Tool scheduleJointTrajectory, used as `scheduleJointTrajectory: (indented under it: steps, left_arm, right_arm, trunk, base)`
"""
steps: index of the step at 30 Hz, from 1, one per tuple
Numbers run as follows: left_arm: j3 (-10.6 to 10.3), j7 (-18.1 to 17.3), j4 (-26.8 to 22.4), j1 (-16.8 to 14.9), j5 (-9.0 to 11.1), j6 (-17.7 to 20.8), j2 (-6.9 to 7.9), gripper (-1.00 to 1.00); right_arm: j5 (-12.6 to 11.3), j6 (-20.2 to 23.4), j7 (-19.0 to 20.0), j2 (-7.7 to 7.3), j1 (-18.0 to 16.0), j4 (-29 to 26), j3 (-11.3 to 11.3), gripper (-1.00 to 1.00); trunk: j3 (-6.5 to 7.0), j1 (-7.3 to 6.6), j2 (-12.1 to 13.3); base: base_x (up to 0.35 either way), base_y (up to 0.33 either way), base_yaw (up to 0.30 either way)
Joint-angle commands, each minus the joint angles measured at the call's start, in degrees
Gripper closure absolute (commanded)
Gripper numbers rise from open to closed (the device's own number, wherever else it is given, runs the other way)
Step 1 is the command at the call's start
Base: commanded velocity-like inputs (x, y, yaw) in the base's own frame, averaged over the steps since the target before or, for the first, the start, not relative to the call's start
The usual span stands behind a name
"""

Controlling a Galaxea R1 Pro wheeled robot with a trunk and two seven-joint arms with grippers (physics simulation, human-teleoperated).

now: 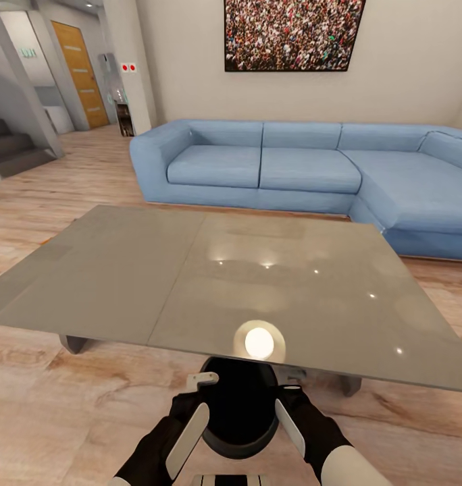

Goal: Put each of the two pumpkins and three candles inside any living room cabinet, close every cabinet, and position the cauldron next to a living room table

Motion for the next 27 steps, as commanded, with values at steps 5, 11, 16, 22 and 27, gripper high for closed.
scheduleJointTrajectory:
  steps: [5,11,16,22,27]
  left_arm:
    - [-0.11,0.35,-0.53,-0.05,0.32,0.47,-0.18,1.0]
    - [-0.11,0.95,-0.54,0.0,0.96,0.81,-0.18,1.0]
    - [-0.11,-1.7,-0.54,-0.02,2.46,-3.28,-0.18,1.0]
    - [-0.12,-1.67,-0.54,-0.02,2.46,-3.28,-0.18,1.0]
    - [-0.11,-1.68,-0.54,-0.06,2.46,-3.27,-0.18,1.0]
  right_arm:
    - [-0.92,0.18,-0.47,0.01,0.0,-0.15,0.3,1.0]
    - [-2.29,0.18,-1.07,0.01,0.0,-0.15,0.67,1.0]
    - [0.91,0.18,0.01,0.01,0.0,-0.15,0.3,1.0]
    - [0.91,0.18,0.01,0.01,0.0,-0.15,0.3,1.0]
    - [0.91,0.18,0.01,0.01,0.0,-0.15,0.3,1.0]
  trunk:
    - [-0.04,0.0,-0.02]
    - [-0.04,0.0,-0.02]
    - [-0.04,0.0,-0.02]
    - [-0.04,0.0,-0.02]
    - [-0.04,0.0,-0.02]
  base:
    - [0.089,0.0,0.0]
    - [0.011,0.0,0.0]
    - [0.053,0.0,0.0]
    - [0.082,0.0,0.0]
    - [0.009,0.0,0.0]
